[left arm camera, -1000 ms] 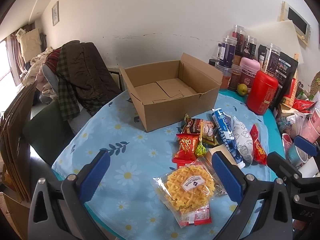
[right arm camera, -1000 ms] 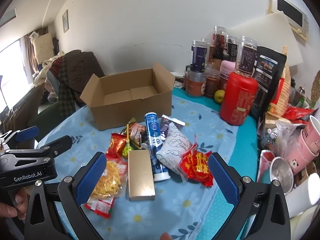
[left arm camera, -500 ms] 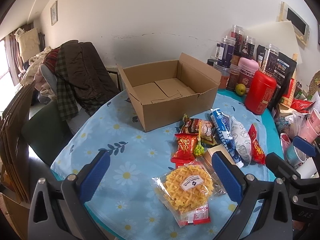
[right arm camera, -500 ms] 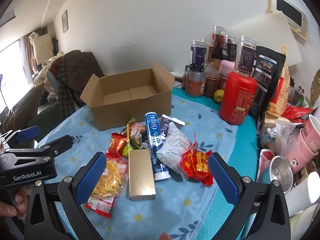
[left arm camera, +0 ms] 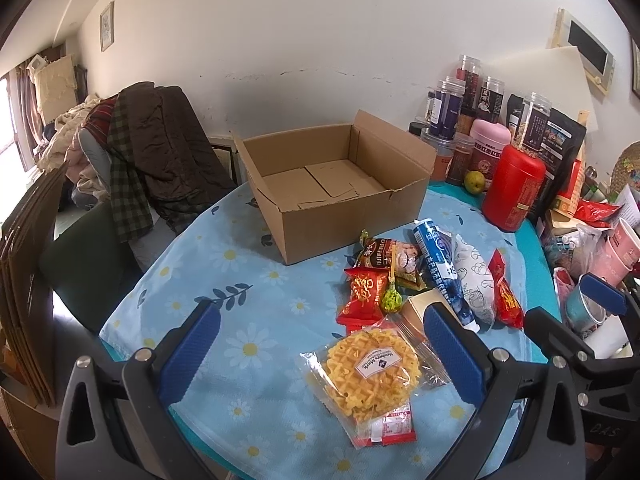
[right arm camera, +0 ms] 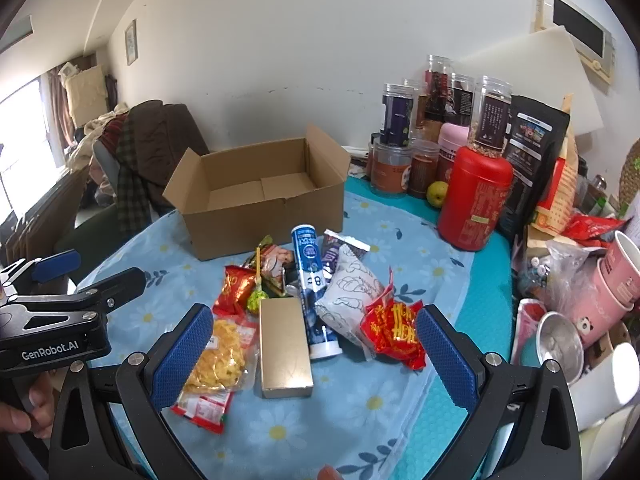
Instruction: Organize snacks
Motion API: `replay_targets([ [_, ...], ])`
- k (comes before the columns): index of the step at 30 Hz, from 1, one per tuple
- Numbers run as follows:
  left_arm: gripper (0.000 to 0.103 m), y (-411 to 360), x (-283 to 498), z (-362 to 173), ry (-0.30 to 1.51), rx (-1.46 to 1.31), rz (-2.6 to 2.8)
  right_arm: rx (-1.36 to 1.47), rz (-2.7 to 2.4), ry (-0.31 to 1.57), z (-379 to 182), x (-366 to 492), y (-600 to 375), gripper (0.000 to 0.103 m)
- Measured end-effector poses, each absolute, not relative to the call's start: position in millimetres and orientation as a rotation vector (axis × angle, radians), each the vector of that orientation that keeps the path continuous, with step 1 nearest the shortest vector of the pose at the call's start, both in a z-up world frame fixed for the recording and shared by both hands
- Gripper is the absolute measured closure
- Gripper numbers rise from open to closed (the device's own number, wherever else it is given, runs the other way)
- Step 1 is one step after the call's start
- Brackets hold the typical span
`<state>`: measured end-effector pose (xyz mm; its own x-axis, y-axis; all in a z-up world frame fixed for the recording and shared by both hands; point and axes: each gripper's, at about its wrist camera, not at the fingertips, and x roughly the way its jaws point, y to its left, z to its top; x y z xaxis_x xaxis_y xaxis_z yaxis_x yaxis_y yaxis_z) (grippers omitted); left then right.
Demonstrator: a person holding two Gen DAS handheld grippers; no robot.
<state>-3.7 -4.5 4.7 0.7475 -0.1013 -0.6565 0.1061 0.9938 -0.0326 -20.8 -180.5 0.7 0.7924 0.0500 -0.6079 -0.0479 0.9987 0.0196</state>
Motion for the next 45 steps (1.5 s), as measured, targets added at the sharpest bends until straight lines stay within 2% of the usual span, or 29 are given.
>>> replay_targets([
  [13, 0.0, -2.9, -31.4, 6.6, 0.702, 0.008, -0.146, 0.007, 0.038, 0.634, -0.3, -52.5, -178.3, 0.0],
  [26, 0.0, -19.2, -42.4, -24.4, 0.763, 0.044, -0.208, 0.033, 0.033, 0.699, -32.9, -70.1, -185.8, 0.0],
  [42, 0.0, -20.1, -0.7, -59.6, 0.867, 0.037, -0.204, 0.069, 0.068, 0.808, -73.7, -29.8, -195.0, 0.0],
  [45, 0.0, -12.2, 3.6, -61.7, 0.875, 0.027, -0.183, 0.065, 0.084, 0.829, -80.8, -17.8, -192.4, 0.006],
])
